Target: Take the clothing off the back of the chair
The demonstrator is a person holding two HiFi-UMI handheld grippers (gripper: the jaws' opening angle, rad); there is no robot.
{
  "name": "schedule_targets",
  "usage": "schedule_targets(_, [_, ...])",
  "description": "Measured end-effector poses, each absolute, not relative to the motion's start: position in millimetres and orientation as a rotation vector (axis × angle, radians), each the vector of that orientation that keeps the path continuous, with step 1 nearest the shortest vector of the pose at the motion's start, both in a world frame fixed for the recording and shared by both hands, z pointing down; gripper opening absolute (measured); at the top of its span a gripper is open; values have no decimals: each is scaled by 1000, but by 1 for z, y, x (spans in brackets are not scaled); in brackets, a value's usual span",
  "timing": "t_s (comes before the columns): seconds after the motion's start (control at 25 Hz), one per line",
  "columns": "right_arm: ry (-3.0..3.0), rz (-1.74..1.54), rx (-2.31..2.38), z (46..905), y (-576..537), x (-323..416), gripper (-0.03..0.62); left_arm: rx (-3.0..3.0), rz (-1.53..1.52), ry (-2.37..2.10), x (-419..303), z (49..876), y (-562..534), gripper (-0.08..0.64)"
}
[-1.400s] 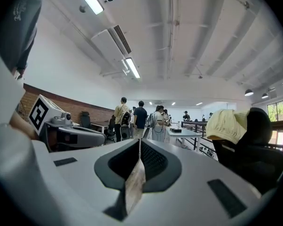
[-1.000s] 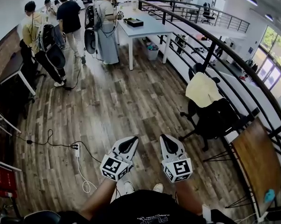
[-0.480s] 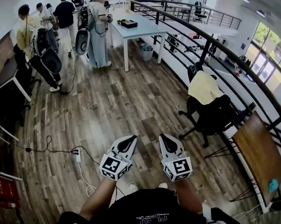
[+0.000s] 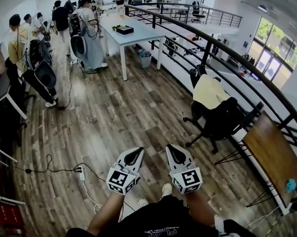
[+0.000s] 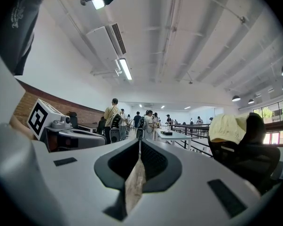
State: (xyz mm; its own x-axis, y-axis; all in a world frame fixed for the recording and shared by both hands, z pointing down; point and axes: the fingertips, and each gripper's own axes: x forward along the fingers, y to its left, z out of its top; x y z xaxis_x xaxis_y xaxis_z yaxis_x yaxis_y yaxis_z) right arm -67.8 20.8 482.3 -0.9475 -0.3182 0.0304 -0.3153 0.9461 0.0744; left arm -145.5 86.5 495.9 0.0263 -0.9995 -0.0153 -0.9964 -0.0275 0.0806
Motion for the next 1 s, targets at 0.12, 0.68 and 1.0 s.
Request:
schedule_targets(0.12, [-3059,-103,503,483,14,-70,23,2225,-96,-2146,-146,496,78,14])
schedule_targets(0.68, [-3078,-93,488,481,-62,-95,23,2232,-67,-2151,-164,493,0,14])
schedule_targets(1.0, [-3076,-81,499,482,-118,-108,23,2240,-41,-2141,-179,493,-56,14])
